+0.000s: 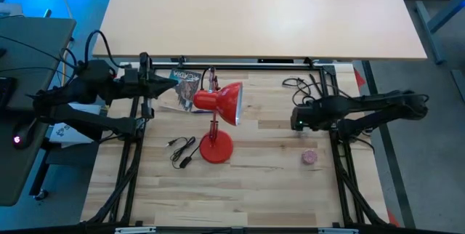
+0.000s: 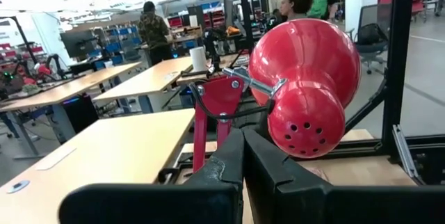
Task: Screw lightbulb
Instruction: Insert the lightbulb on the lamp
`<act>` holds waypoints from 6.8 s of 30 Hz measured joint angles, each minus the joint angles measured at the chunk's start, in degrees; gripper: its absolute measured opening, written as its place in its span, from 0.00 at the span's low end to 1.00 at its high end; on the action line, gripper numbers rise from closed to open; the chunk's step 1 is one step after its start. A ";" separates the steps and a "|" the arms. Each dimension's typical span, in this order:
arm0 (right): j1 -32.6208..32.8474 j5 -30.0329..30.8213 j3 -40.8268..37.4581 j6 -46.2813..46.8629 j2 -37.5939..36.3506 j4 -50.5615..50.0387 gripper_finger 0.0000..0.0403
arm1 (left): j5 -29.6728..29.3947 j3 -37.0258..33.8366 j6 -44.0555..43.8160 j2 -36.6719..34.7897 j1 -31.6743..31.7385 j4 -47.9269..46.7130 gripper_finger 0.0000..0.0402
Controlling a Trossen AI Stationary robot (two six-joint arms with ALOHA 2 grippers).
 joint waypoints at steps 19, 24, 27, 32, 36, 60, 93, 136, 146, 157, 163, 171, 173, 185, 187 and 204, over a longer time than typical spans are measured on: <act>-17.61 6.24 -7.60 -11.98 5.40 13.58 0.88 | 0.22 0.00 -5.19 0.00 0.00 -1.31 0.00; -18.90 4.70 -7.60 -12.21 8.92 14.00 0.88 | 0.22 0.00 -5.19 0.00 0.00 -1.02 0.00; -18.84 2.86 -7.60 -11.05 9.50 15.25 0.88 | 0.22 0.02 -5.17 0.00 0.00 -0.76 0.00; -18.76 0.74 -7.60 -7.47 9.55 13.94 0.88 | 0.22 0.02 -5.16 0.00 0.00 -0.78 0.00; -18.09 -3.09 -7.60 -5.07 9.55 13.84 0.88 | 0.22 0.02 -5.17 0.00 0.00 -0.80 0.00; 5.19 -10.74 -14.56 25.54 9.63 27.87 0.88 | 0.87 0.04 -6.45 -0.04 -0.02 -3.93 0.00; 0.88 -16.03 -9.93 -38.93 -12.24 19.75 0.57 | 0.39 0.04 -11.26 -0.15 0.00 -3.73 0.00; 8.00 -7.27 0.75 -62.24 7.43 4.91 0.96 | -4.50 0.04 -14.04 -0.11 0.00 -3.82 0.00; 8.32 -6.50 -0.17 -70.77 8.95 7.69 0.96 | -4.31 0.04 -14.04 -0.11 0.00 -3.82 0.00; 8.43 -5.16 -0.35 -65.86 12.26 9.41 0.96 | -4.28 0.04 -14.17 -0.11 0.00 -3.85 0.00; 8.43 -5.19 -0.47 -79.31 12.26 9.97 0.96 | -4.28 0.04 -14.13 -0.11 0.00 -3.86 0.00; 8.09 -1.40 -0.54 -85.34 12.84 10.74 0.96 | -4.28 0.04 -13.98 -0.11 0.00 -4.36 0.00; 7.61 -1.88 -0.54 -85.73 14.10 10.88 0.96 | -4.28 0.04 -13.99 -0.11 0.00 -4.35 0.00; 7.60 -3.52 -0.56 -86.40 23.21 13.92 0.81 | -4.26 0.04 -14.00 -0.11 -0.01 -4.32 0.00; 7.60 -3.43 -0.56 -86.40 23.45 12.85 0.77 | -4.26 0.04 -14.00 -0.11 0.00 -4.32 0.00; 8.91 -1.59 2.48 -81.97 20.33 7.92 0.63 | -4.26 0.00 -10.12 -0.91 0.00 -1.94 0.00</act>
